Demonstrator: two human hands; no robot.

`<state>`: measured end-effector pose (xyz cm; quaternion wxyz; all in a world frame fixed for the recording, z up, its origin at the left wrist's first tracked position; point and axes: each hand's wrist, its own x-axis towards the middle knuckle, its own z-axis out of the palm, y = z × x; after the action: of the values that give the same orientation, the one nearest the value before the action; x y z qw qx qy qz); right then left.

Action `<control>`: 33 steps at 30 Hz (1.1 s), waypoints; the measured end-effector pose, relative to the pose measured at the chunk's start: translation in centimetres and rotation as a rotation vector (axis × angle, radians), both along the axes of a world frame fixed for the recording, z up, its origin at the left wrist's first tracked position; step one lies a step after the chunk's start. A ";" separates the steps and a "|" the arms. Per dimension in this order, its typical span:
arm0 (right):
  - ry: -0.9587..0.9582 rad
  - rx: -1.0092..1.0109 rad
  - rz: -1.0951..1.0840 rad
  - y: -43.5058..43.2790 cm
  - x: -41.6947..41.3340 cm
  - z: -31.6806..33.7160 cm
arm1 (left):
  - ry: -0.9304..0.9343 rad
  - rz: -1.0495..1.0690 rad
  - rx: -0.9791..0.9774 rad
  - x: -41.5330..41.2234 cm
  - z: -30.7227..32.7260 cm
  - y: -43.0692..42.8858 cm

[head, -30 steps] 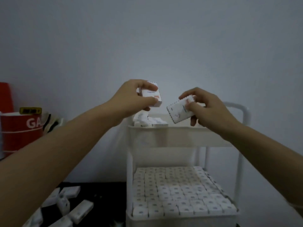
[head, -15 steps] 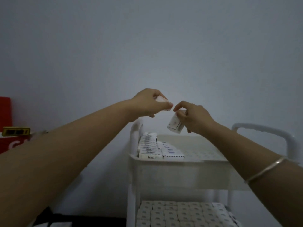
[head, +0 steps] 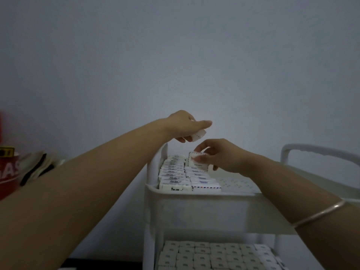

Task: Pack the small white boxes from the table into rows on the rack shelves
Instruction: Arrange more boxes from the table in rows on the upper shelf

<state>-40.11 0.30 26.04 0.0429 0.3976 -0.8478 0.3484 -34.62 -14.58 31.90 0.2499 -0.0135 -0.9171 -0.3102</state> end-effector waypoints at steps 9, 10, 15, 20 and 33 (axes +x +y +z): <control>-0.296 0.052 0.028 0.3 1.5 -0.1 | -0.025 0.102 -0.225 0.7 -0.5 0.1; -0.313 0.046 0.018 0.3 1.6 -0.1 | -0.023 0.130 -0.219 0.8 -0.5 -0.1; -0.410 0.005 -0.035 0.4 1.8 0.0 | -0.011 0.051 -0.279 0.8 -0.5 -0.2; -0.526 -0.055 -0.044 0.8 2.1 0.2 | -0.151 -0.005 -0.414 0.9 -0.6 0.1; -0.400 0.251 -0.157 0.9 1.2 -0.6 | -0.359 -0.087 -0.361 0.1 -1.2 0.6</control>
<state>-38.89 1.15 25.40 -0.1486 0.2558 -0.9043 0.3078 -34.53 -13.96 30.69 0.0629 -0.0419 -0.9859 -0.1492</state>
